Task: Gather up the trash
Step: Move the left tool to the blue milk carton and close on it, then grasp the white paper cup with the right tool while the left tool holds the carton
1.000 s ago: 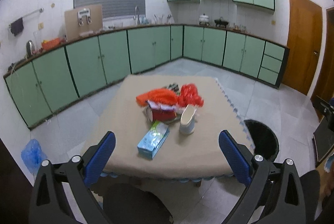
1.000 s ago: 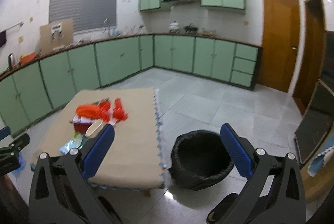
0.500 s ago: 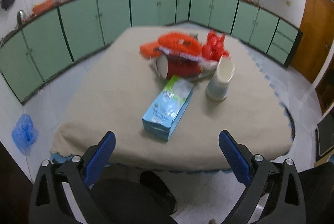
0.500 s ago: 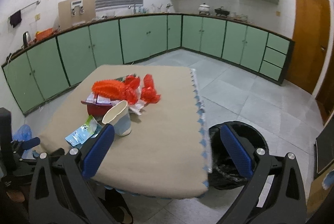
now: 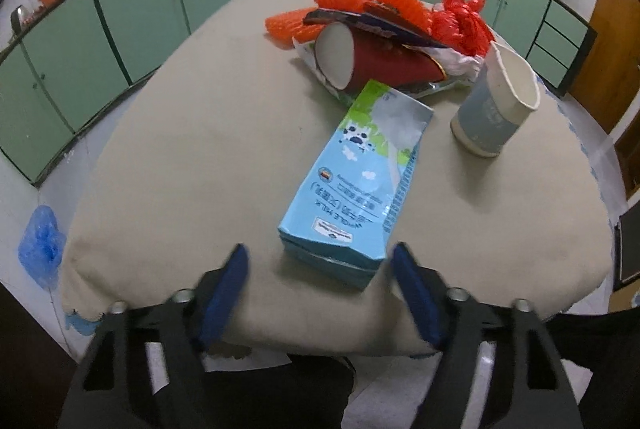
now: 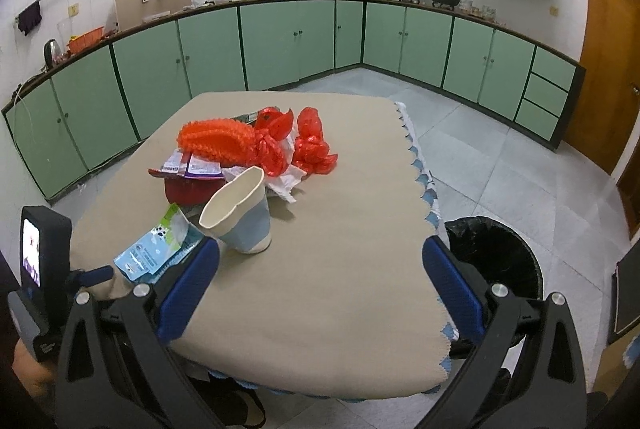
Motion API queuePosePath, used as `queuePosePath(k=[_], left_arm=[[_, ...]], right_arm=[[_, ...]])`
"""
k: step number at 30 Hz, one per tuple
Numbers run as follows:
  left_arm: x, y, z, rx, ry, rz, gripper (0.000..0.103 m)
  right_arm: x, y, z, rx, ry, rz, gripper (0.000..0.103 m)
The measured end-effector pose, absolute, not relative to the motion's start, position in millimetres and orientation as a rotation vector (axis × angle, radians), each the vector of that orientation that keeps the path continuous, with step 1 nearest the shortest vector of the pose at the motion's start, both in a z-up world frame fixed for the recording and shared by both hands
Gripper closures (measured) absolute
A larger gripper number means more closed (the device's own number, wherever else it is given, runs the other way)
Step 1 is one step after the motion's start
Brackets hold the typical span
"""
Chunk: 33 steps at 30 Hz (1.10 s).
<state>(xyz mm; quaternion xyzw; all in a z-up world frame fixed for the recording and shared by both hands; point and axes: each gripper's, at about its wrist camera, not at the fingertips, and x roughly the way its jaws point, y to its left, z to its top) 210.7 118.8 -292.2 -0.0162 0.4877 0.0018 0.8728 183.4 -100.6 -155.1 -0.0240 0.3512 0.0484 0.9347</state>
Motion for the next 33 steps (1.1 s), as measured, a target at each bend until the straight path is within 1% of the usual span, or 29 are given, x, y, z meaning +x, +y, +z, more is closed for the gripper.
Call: queuePosePath(k=[3,8,9,10,16,25,28,33], left_arm=[[209,120,-292,-0.057,1.008,-0.014,0.058],[203,124,-286,-0.092,0.969,-0.018,0.061],[202,126,-285,-0.094,0.964,-0.014,0.074],[202,127,-284,-0.095,0.965,-0.010,0.083],[203,131,-282,-0.097,0.950,-0.002,0.085],[200,132,-281,-0.085,0.919,-0.019,0.086],[199,135,-277,-0.078,0.882,0.014,0.086],[201,148,-272,-0.140,0.846,0.050,0.088]], right_arm=[[187,-95,-161,-0.058,0.727,0.103,0.005],[194,-84,-171,-0.067,0.737,0.117,0.005],[195,-81,-173,-0.067,0.736,0.120,0.005],[196,-79,-175,-0.068,0.736,0.123,0.005],[206,-62,-187,-0.070,0.747,0.143,0.005],[213,-53,-200,-0.074,0.774,0.150,0.005],[217,-51,-204,-0.073,0.781,0.156,0.005],[225,-42,-209,-0.077,0.780,0.165,0.005]])
